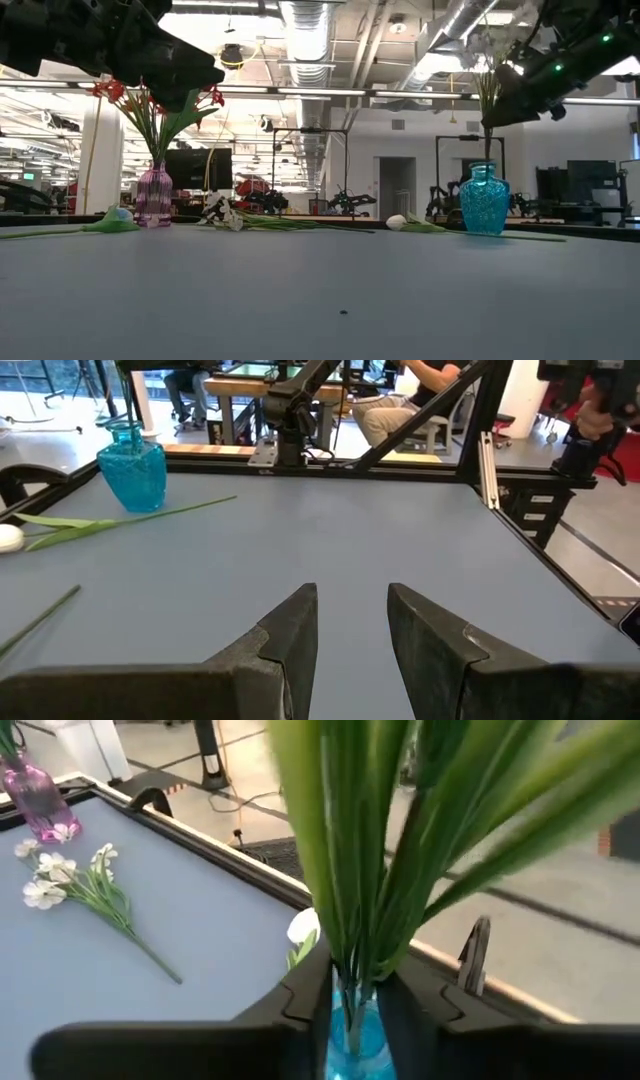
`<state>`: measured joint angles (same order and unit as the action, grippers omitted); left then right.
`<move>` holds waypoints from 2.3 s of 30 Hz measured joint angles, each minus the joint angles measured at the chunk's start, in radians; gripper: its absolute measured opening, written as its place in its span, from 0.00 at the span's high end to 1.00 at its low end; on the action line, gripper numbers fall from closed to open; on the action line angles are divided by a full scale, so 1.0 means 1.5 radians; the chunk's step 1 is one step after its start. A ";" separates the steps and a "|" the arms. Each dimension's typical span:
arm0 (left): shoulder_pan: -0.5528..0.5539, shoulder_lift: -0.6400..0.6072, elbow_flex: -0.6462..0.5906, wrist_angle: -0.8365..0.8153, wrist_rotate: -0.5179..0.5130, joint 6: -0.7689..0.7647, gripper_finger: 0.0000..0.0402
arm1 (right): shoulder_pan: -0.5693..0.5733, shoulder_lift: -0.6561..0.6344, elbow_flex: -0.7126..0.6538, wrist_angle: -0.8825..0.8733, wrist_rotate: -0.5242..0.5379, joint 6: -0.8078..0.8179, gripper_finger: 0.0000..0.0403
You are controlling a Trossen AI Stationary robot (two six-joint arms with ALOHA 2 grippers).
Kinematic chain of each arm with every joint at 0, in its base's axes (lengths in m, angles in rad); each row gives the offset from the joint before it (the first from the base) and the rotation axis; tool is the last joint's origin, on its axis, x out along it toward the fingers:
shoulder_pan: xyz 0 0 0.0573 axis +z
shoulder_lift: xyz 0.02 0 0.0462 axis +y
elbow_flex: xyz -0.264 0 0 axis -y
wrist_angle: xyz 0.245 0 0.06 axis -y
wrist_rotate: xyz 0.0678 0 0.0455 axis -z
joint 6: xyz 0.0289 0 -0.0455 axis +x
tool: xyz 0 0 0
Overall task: Sort flowers into vase by color
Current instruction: Put the bottom white flowers into the blue vase, then put the right white flower into the blue vase
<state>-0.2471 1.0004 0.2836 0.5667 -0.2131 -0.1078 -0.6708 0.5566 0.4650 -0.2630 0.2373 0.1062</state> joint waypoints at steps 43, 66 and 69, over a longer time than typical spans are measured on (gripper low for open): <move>0.000 0.000 0.000 -0.014 0.033 -0.012 0.72 | 0.216 0.041 0.062 -0.447 -0.074 0.357 0.34; 0.000 0.000 0.000 -0.020 0.028 -0.021 0.72 | 0.307 0.192 -0.148 -0.157 0.067 0.467 0.35; 0.000 0.000 0.000 -0.020 0.027 -0.022 0.72 | 0.308 0.231 -0.148 -0.149 0.074 0.464 0.40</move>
<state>-0.2472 1.0004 0.2840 0.5373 -0.1719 -0.1415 -0.2093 0.9028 0.2435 -0.4871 0.3486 0.8021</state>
